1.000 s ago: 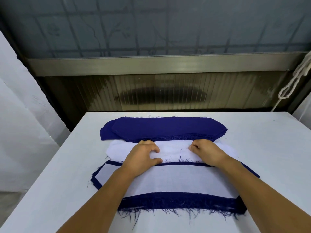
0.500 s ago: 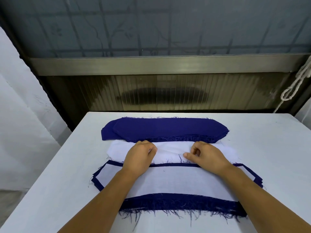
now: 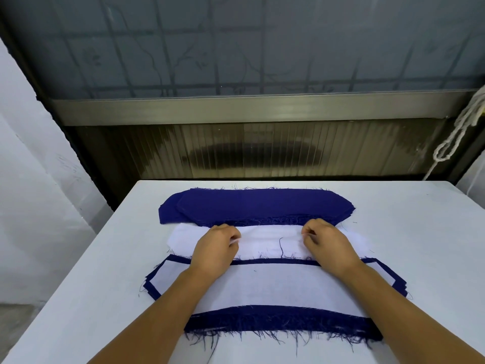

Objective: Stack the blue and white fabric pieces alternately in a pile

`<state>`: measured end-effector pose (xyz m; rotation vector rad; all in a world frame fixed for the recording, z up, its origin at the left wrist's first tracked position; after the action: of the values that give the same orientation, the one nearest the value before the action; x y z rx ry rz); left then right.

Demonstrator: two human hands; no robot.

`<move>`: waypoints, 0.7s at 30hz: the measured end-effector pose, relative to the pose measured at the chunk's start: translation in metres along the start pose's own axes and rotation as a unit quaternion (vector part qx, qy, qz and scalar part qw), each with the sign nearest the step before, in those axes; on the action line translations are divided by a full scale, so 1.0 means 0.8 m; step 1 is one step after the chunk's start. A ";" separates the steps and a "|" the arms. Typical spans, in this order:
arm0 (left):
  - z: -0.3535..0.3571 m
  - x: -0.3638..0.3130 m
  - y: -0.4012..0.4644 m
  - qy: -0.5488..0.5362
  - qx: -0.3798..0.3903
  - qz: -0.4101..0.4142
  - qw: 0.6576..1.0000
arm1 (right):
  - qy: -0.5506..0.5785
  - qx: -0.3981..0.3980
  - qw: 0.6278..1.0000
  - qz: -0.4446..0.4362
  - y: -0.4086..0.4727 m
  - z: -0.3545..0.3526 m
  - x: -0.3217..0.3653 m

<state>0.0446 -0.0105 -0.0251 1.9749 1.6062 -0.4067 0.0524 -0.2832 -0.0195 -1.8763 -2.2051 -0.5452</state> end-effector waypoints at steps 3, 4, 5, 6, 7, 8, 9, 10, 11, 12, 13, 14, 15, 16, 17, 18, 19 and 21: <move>-0.017 0.013 -0.003 0.042 -0.006 -0.011 0.999 | -0.049 -0.009 0.998 0.026 -0.002 -0.006 -0.011; -0.026 0.020 -0.006 0.044 -0.009 -0.019 0.999 | -0.052 -0.009 0.998 0.026 -0.005 -0.010 -0.013; -0.035 0.025 -0.009 0.044 -0.011 -0.023 0.999 | -0.048 -0.013 0.999 0.022 -0.009 -0.015 -0.014; -0.045 0.029 -0.013 0.044 -0.011 -0.019 0.999 | -0.040 -0.020 0.999 0.013 -0.014 -0.021 -0.015; -0.056 0.030 -0.018 0.043 -0.010 -0.008 0.999 | -0.031 -0.029 0.999 0.002 -0.020 -0.028 -0.014; -0.068 0.028 -0.023 0.040 -0.010 0.011 0.999 | -0.021 -0.038 0.999 -0.011 -0.027 -0.035 -0.012; -0.081 0.024 -0.028 0.037 -0.012 0.034 0.999 | -0.013 -0.045 0.999 -0.024 -0.034 -0.044 -0.010; -0.095 0.018 -0.032 0.035 -0.011 0.058 0.998 | -0.010 -0.051 0.998 -0.036 -0.042 -0.054 -0.006; -0.109 0.012 -0.036 0.034 -0.007 0.080 0.996 | -0.010 -0.055 0.997 -0.047 -0.050 -0.065 -0.002; -0.122 0.007 -0.040 0.029 -0.002 0.098 0.995 | -0.009 -0.060 0.997 -0.057 -0.058 -0.077 0.002; -0.134 0.003 -0.045 0.019 0.004 0.105 0.994 | -0.001 -0.062 0.996 -0.063 -0.067 -0.089 0.006; -0.145 0.000 -0.049 0.000 0.016 0.099 0.995 | 0.011 -0.059 0.996 -0.067 -0.075 -0.100 0.010; -0.154 -0.001 -0.053 -0.028 0.035 0.084 0.995 | 0.022 -0.051 0.996 -0.070 -0.083 -0.110 0.012; -0.162 -0.002 -0.058 -0.060 0.061 0.063 0.994 | 0.032 -0.035 0.996 -0.070 -0.090 -0.119 0.012; -0.167 -0.003 -0.061 -0.084 0.092 0.041 0.991 | 0.045 -0.010 0.997 -0.065 -0.095 -0.125 0.011; -0.170 -0.004 -0.064 -0.095 0.122 0.023 0.988 | 0.062 0.026 0.996 -0.055 -0.098 -0.129 0.009; -0.171 -0.004 -0.065 -0.095 0.152 0.009 0.984 | 0.080 0.069 0.994 -0.039 -0.098 -0.130 0.006; -0.168 -0.004 -0.063 -0.087 0.195 -0.011 0.977 | 0.113 0.139 0.984 0.005 -0.093 -0.126 -0.003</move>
<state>-0.0198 0.0729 0.0725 2.1311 1.5243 -0.9391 -0.0289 -0.3349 0.0603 -1.5993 -2.0061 -0.3998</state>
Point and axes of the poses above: each hand's wrist, its own y-axis towards the middle knuckle, its own z-axis out of the palm, x = y × z, the point moved 1 cm from there along y, towards the middle knuckle, and after that the axes turned 7 degrees about -y, right-handed, at the moved point
